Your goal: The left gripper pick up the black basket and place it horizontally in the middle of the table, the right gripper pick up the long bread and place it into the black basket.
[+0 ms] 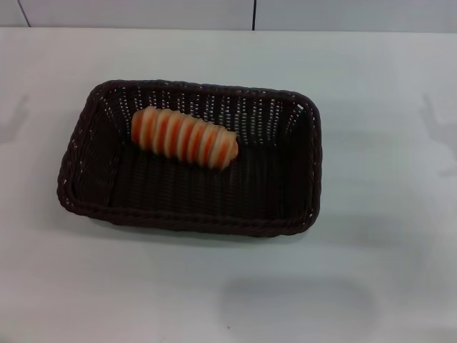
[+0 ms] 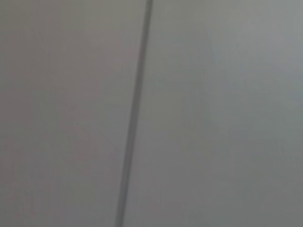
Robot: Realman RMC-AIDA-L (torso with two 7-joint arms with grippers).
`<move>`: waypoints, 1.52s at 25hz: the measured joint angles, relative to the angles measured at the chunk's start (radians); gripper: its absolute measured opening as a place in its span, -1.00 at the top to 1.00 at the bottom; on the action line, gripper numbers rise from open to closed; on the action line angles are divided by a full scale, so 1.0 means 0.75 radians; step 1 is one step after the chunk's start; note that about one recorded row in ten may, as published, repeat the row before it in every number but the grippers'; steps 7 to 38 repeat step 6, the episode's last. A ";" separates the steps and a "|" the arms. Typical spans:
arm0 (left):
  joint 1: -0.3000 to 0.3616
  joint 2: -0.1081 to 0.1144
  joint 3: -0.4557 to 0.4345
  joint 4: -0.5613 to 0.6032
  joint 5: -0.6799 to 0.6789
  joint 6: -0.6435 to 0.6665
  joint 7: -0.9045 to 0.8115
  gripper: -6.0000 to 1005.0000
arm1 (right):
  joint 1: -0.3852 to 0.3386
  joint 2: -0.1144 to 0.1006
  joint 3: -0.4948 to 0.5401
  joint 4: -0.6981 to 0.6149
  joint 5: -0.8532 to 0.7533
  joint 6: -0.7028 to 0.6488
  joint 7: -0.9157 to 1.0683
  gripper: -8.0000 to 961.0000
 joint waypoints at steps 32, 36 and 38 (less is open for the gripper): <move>-0.031 0.000 -0.099 0.130 -0.020 0.033 0.122 -0.35 | 0.013 0.001 0.016 -0.019 -0.001 0.007 0.001 -0.51; -0.031 0.000 -0.099 0.130 -0.020 0.033 0.122 -0.35 | 0.013 0.001 0.016 -0.019 -0.001 0.007 0.001 -0.51; -0.031 0.000 -0.099 0.130 -0.020 0.033 0.122 -0.35 | 0.013 0.001 0.016 -0.019 -0.001 0.007 0.001 -0.51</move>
